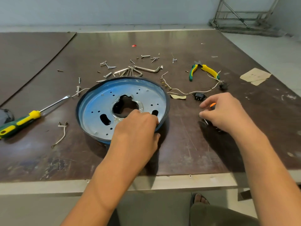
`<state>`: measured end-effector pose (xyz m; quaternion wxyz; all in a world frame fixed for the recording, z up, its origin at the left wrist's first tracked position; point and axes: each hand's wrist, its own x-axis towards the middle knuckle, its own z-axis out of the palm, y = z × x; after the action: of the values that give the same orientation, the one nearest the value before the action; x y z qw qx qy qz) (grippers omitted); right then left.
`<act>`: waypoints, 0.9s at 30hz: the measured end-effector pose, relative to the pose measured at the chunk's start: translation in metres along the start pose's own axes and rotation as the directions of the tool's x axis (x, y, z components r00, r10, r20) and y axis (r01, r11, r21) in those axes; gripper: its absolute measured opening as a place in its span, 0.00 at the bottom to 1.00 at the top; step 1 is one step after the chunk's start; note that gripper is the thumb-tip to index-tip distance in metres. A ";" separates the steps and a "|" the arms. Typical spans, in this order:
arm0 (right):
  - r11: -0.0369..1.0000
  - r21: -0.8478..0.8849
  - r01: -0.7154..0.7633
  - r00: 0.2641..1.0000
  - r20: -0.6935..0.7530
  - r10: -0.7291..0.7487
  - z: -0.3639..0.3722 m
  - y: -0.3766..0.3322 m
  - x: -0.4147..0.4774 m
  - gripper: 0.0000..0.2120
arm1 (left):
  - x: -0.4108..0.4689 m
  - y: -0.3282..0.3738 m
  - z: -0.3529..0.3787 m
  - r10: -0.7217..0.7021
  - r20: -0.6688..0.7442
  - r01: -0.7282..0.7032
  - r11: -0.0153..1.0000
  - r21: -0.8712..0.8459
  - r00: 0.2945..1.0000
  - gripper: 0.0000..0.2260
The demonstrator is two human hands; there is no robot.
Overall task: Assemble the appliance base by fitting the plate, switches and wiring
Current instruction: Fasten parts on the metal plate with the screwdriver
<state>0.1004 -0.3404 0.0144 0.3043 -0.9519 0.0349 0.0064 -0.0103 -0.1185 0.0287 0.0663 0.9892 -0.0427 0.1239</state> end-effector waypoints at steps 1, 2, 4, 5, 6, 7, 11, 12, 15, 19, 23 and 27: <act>0.996 -0.091 0.015 1.000 -0.012 -0.016 0.005 0.000 0.000 0.09 | 0.001 -0.003 -0.001 0.010 0.030 -0.009 1.000 -0.027 1.000 0.09; 0.988 -0.150 0.025 0.999 -0.022 -0.029 0.009 0.000 0.000 0.11 | 0.003 -0.006 -0.002 0.007 0.061 -0.004 0.998 -0.065 0.998 0.10; 0.975 -0.220 0.030 0.999 -0.038 -0.040 0.015 0.000 0.000 0.15 | 0.004 -0.011 -0.004 0.004 0.102 0.010 0.990 -0.144 0.995 0.13; 0.972 -0.235 0.026 0.999 -0.039 -0.036 0.017 0.000 0.000 0.17 | 0.004 -0.013 -0.004 0.016 0.111 0.003 0.985 -0.171 0.994 0.14; 0.971 -0.238 0.019 0.999 -0.040 -0.029 0.018 0.000 0.001 0.17 | 0.003 -0.013 -0.005 0.030 0.117 -0.007 0.981 -0.192 0.993 0.16; 0.972 -0.236 0.009 0.999 -0.042 -0.019 0.019 -0.001 0.001 0.17 | 0.003 -0.013 -0.005 0.039 0.123 -0.012 0.977 -0.212 0.992 0.17; 0.969 -0.246 -0.015 0.999 -0.036 0.006 0.022 -0.007 -0.001 0.14 | 0.003 -0.013 -0.008 0.017 0.133 0.026 0.948 -0.317 0.991 0.19; 0.964 -0.267 -0.008 0.999 -0.040 -0.003 0.023 -0.009 -0.002 0.13 | 0.003 -0.013 -0.008 0.006 0.130 0.040 0.934 -0.354 0.991 0.17; 0.967 -0.237 0.092 0.995 -0.004 -0.096 0.023 -0.015 -0.006 0.11 | 0.003 -0.014 -0.010 -0.047 0.103 0.088 0.895 -0.437 0.994 0.14; 0.938 0.282 0.203 0.971 0.069 -0.231 0.016 -0.040 -0.020 0.08 | 0.003 -0.017 -0.009 -0.079 0.051 0.094 0.841 -0.533 0.996 0.14; 0.839 0.486 0.244 0.928 0.133 -0.347 0.001 -0.064 -0.040 0.07 | 0.003 -0.017 -0.013 0.000 0.018 0.011 0.784 -0.620 1.000 0.19; 0.798 0.499 0.337 0.869 0.161 -0.467 -0.002 -0.078 -0.055 0.10 | 0.005 -0.016 -0.019 0.083 -0.162 -0.162 0.806 -0.570 0.983 0.14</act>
<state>0.0511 -0.2749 0.0628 0.5147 -0.8282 -0.2122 0.0650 -0.0083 -0.0999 0.0466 0.3594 0.9066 -0.1378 0.1727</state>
